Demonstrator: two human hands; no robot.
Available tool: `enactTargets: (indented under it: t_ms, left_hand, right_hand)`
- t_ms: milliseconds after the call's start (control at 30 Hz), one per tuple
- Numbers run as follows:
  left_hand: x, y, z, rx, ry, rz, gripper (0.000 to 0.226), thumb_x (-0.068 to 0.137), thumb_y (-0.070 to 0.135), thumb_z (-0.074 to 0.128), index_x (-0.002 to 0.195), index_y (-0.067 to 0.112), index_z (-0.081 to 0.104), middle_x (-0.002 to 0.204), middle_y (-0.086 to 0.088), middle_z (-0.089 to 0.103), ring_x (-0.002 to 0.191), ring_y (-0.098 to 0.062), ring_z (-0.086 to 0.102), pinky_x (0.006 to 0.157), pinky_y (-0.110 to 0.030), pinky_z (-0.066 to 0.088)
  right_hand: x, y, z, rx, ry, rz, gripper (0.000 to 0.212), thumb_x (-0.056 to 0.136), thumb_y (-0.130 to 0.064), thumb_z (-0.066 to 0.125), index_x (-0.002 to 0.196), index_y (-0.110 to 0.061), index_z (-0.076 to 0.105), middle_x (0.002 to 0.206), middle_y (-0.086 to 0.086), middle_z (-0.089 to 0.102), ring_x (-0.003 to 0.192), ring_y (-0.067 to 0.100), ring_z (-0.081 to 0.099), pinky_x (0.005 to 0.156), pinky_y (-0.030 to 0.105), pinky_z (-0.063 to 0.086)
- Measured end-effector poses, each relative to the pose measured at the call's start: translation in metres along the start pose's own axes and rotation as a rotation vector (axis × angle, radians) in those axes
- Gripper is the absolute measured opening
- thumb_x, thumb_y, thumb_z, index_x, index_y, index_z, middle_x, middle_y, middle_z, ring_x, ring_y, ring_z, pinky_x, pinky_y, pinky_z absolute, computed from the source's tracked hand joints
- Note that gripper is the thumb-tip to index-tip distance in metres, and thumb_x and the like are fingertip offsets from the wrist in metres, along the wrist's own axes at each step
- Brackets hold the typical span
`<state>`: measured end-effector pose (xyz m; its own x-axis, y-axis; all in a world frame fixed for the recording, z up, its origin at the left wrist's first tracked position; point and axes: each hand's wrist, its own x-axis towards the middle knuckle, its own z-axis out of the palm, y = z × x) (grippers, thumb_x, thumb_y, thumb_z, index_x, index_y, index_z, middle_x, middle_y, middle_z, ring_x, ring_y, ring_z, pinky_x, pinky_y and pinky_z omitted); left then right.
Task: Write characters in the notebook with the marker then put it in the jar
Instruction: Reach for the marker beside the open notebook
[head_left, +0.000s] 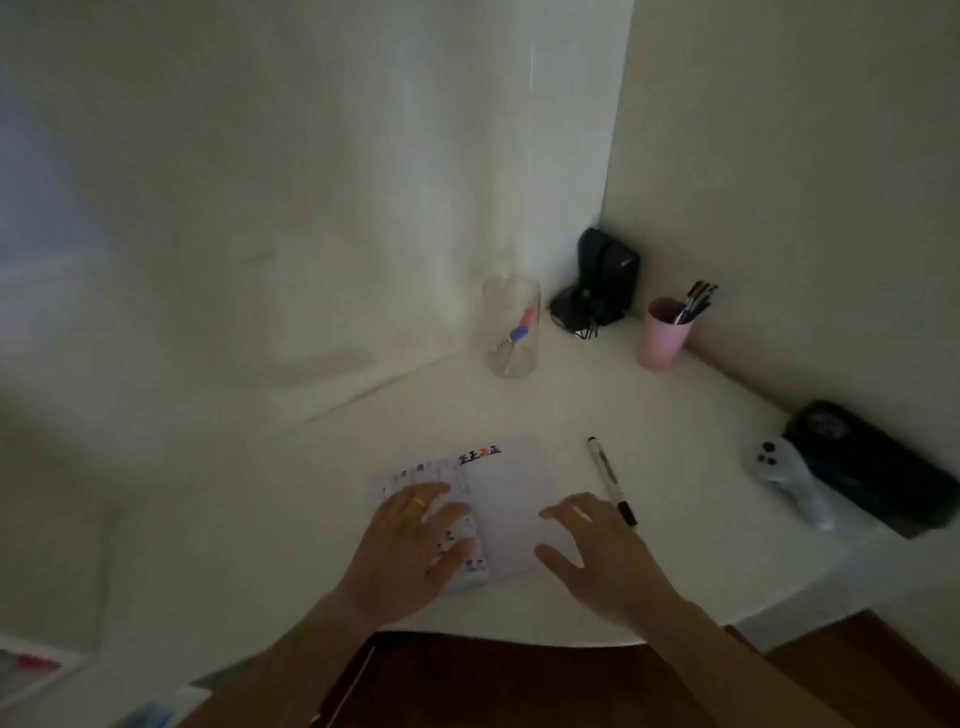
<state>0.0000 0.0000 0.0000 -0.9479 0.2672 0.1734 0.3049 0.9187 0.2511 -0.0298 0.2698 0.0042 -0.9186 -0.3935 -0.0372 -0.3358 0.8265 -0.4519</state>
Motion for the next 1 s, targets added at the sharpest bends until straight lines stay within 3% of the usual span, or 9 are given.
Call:
enactTargets:
  t_ms: [167, 300, 567, 633, 700, 833, 1000]
  left_hand:
    - [0.010, -0.027, 0.063, 0.024, 0.003, 0.021, 0.043, 0.099, 0.052, 0.048, 0.134, 0.030, 0.058, 0.149, -0.008, 0.051, 0.137, -0.028, 0.046, 0.109, -0.046, 0.040]
    - [-0.001, -0.039, 0.088, 0.031, 0.063, 0.050, 0.046, 0.101, 0.055, 0.043, 0.141, 0.034, 0.052, 0.153, -0.004, 0.043, 0.140, -0.025, 0.040, 0.111, -0.046, 0.036]
    - [-0.008, -0.051, 0.110, 0.068, 0.092, 0.066, 0.061, 0.098, 0.070, 0.019, 0.147, 0.039, 0.039, 0.156, -0.006, 0.042, 0.145, -0.027, 0.036, 0.115, -0.051, 0.030]
    - [-0.009, -0.048, 0.111, 0.052, 0.115, 0.020, 0.058, 0.097, 0.071, 0.023, 0.144, 0.042, 0.041, 0.154, -0.006, 0.044, 0.143, -0.028, 0.038, 0.116, -0.051, 0.031]
    - [-0.015, -0.042, 0.110, 0.056, 0.154, -0.006, 0.056, 0.095, 0.066, 0.033, 0.140, 0.036, 0.050, 0.149, -0.010, 0.051, 0.136, -0.030, 0.047, 0.113, -0.046, 0.037]
    - [-0.030, -0.032, 0.105, 0.080, 0.238, -0.015, 0.059, 0.092, 0.061, 0.038, 0.127, 0.021, 0.065, 0.129, -0.011, 0.067, 0.117, -0.033, 0.061, 0.094, -0.042, 0.051]
    - [-0.033, -0.028, 0.097, 0.060, 0.247, -0.045, 0.060, 0.090, 0.062, 0.037, 0.124, 0.020, 0.066, 0.125, -0.009, 0.069, 0.113, -0.033, 0.062, 0.090, -0.041, 0.051]
  right_hand:
    - [0.026, 0.044, 0.076, -0.063, 0.121, -0.080, 0.042, 0.089, -0.053, 0.050, 0.120, -0.028, 0.064, 0.131, 0.008, 0.060, 0.117, 0.030, 0.054, 0.093, 0.045, 0.052]
    - [0.024, 0.057, 0.100, -0.116, 0.299, -0.160, 0.035, 0.093, -0.046, 0.050, 0.121, -0.028, 0.062, 0.133, 0.006, 0.057, 0.119, 0.030, 0.050, 0.097, 0.043, 0.048]
    - [0.016, 0.053, 0.105, -0.178, 0.324, -0.162, 0.041, 0.096, -0.049, 0.039, 0.128, -0.031, 0.056, 0.135, 0.000, 0.054, 0.122, 0.024, 0.046, 0.103, 0.037, 0.041]
    - [0.015, 0.052, 0.105, -0.189, 0.317, -0.151, 0.040, 0.097, -0.048, 0.040, 0.129, -0.031, 0.056, 0.134, -0.002, 0.054, 0.121, 0.025, 0.047, 0.102, 0.036, 0.039]
    - [0.013, 0.048, 0.107, -0.175, 0.312, -0.130, 0.038, 0.097, -0.045, 0.042, 0.128, -0.030, 0.057, 0.134, -0.003, 0.055, 0.122, 0.024, 0.047, 0.100, 0.037, 0.041]
    - [0.005, 0.043, 0.110, -0.144, 0.322, -0.057, 0.036, 0.098, -0.043, 0.042, 0.127, -0.028, 0.058, 0.136, -0.003, 0.056, 0.124, 0.022, 0.050, 0.097, 0.039, 0.048]
    - [-0.001, 0.031, 0.108, -0.136, 0.350, -0.031, 0.033, 0.099, -0.039, 0.044, 0.125, -0.026, 0.060, 0.135, -0.002, 0.058, 0.123, 0.023, 0.055, 0.096, 0.036, 0.047]
